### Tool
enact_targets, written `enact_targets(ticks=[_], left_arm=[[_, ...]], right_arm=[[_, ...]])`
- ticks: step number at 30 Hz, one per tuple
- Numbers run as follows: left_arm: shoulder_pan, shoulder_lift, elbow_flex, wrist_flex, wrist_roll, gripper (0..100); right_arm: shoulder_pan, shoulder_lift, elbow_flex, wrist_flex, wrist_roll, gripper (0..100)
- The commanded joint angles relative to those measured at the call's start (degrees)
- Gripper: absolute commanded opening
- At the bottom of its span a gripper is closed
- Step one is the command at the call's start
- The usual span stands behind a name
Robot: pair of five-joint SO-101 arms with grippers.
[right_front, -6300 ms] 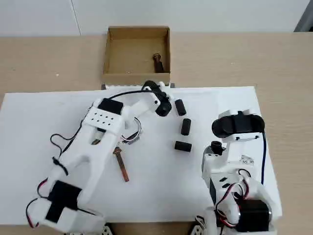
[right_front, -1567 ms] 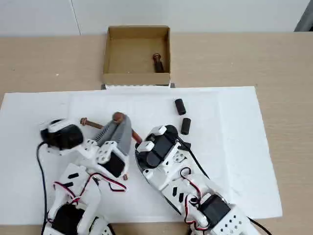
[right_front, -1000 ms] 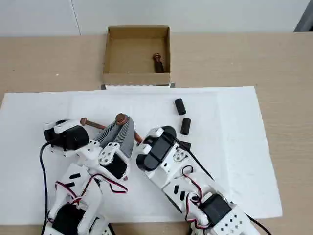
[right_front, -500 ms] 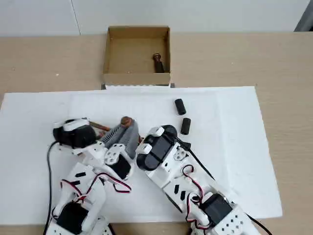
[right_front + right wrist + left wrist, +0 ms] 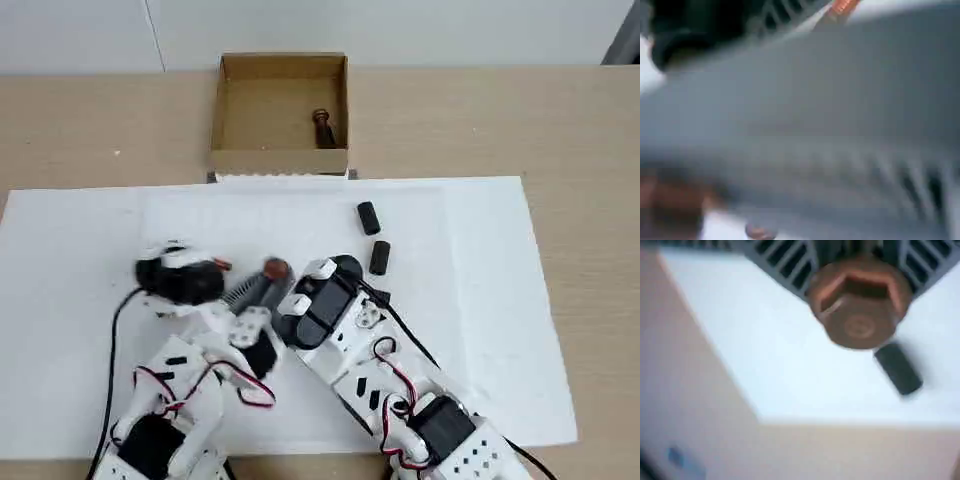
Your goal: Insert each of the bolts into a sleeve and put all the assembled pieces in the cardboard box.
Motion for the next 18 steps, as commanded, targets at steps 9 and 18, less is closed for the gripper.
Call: enact_targets(ticks=[9, 18], left_arm=[[1.4, -0.5, 0.7, 3.1, -5.0, 13], [-0.6, -0.4, 0.6, 2.9, -7.6, 21]], right_arm=[[0.4, -0.7, -3.8, -1.6, 0.4, 0.3], [0.5, -0.7, -3.6, -1.5, 0.3, 0.3]])
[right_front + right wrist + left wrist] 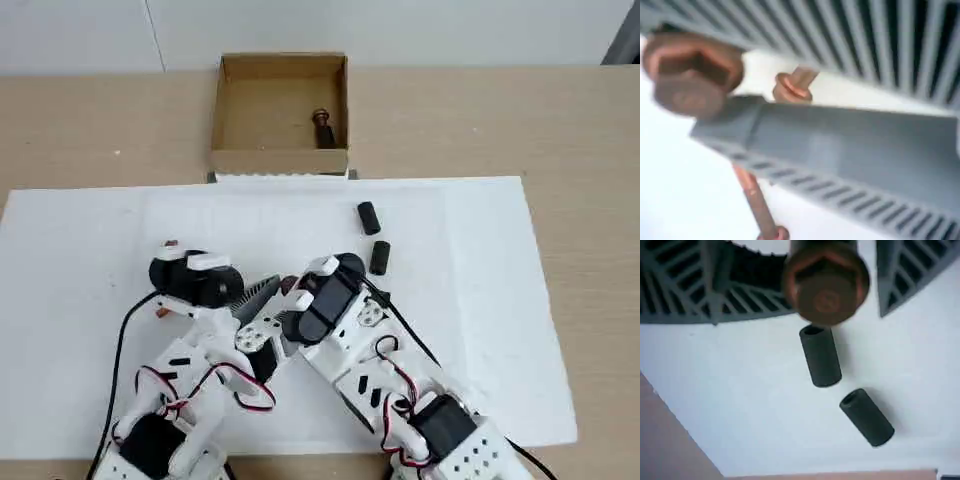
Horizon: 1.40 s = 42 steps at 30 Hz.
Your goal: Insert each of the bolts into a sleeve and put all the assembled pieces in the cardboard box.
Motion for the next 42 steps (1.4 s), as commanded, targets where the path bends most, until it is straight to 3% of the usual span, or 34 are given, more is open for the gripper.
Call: enact_targets(ticks=[1, 10, 16, 22, 27, 32, 38, 42], left_arm=[[-2.0, -0.3, -0.2, -0.5, -2.7, 21], [-6.2, -0.2, -5.9, -0.8, -5.6, 21], [-6.3, -0.3, -10.9, -1.1, -5.9, 0], [-6.9, -0.4, -10.2, -0.8, -10.7, 0], [-15.6, -0.3, -4.5, -0.9, -13.7, 1], [-20.7, -0.4, 2.0, -0.9, -18.5, 1], [-22.6, -0.4, 7.4, -1.1, -18.9, 1], [-22.8, -0.4, 8.6, -1.1, -18.9, 1]], right_arm=[[0.0, -0.7, -3.7, -1.6, 0.4, 0.3], [0.0, -0.7, -3.5, -1.6, 0.2, 0.3], [0.4, -0.7, -3.4, -1.3, 0.2, 0.3], [3.6, -0.7, -2.2, -1.5, -1.5, 0.3], [12.1, -0.1, -0.3, 1.9, -11.0, 0.3], [16.3, 0.0, -1.3, 8.7, -13.5, 0.3], [18.4, 1.6, -7.1, 10.9, -13.5, 0.3], [19.1, 11.6, -18.4, 14.2, -15.7, 0.3]])
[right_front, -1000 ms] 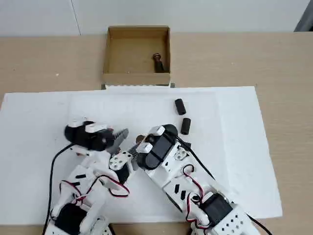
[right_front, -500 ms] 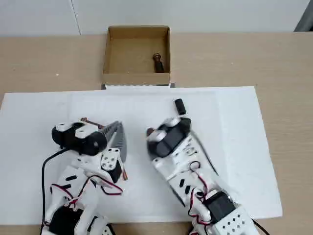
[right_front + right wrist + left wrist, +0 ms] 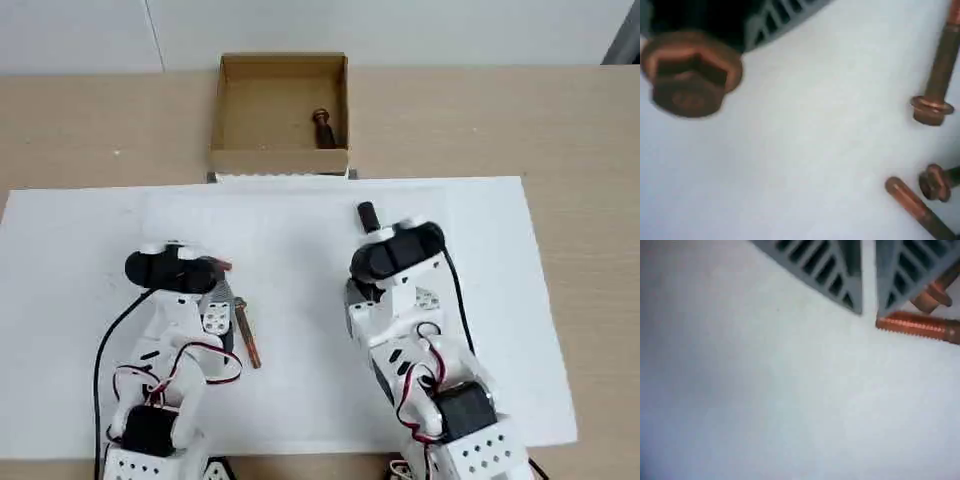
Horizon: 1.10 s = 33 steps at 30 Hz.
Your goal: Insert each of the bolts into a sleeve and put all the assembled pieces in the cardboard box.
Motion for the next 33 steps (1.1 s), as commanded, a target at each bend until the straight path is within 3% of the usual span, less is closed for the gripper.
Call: enact_targets(ticks=[1, 10, 23, 33], left_arm=[[-0.5, -0.5, 0.0, -1.1, -0.4, 1], [-0.4, -0.5, 1.5, -1.2, -0.6, 1], [-0.1, -0.4, 1.5, -1.1, -0.5, 1], [-0.1, -0.4, 1.5, -0.8, -0.5, 1]], right_arm=[[1.9, 9.7, -13.7, 1.8, -3.3, 0.3], [3.4, 40.7, -42.8, -0.7, -3.8, 0.3], [5.0, 85.6, -87.1, -8.0, 8.0, 0.3], [4.6, 114.8, -113.8, -12.3, 10.6, 0.7]])
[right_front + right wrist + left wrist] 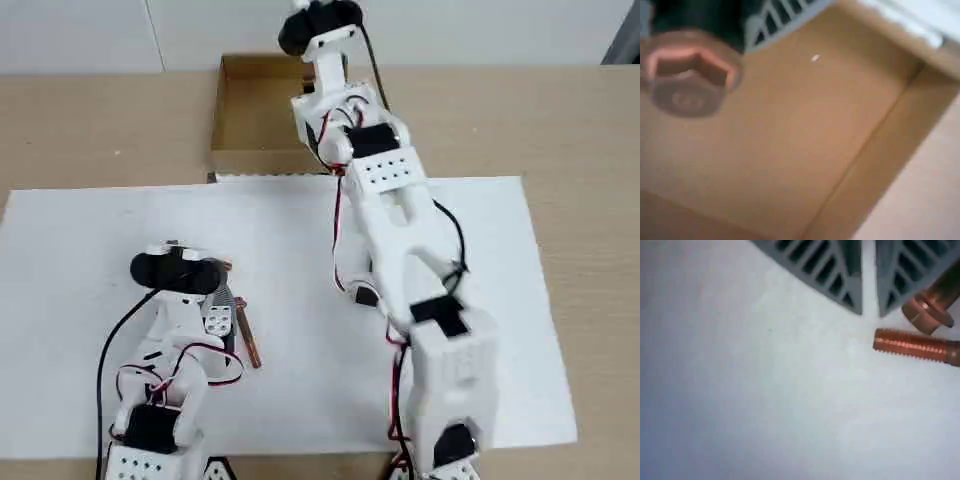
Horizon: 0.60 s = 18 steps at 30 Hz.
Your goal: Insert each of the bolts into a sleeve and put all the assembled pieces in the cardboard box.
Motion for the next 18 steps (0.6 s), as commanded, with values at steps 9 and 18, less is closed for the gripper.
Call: enact_targets(ticks=[9, 18], left_arm=[[0.1, -0.4, -0.3, -0.8, -0.3, 1], [0.1, -0.4, -0.3, -0.8, -0.3, 1]], right_arm=[[0.2, 19.4, -26.4, -0.9, 8.4, 2.5], [-0.5, 20.9, -30.2, 6.7, 8.6, 15.2]])
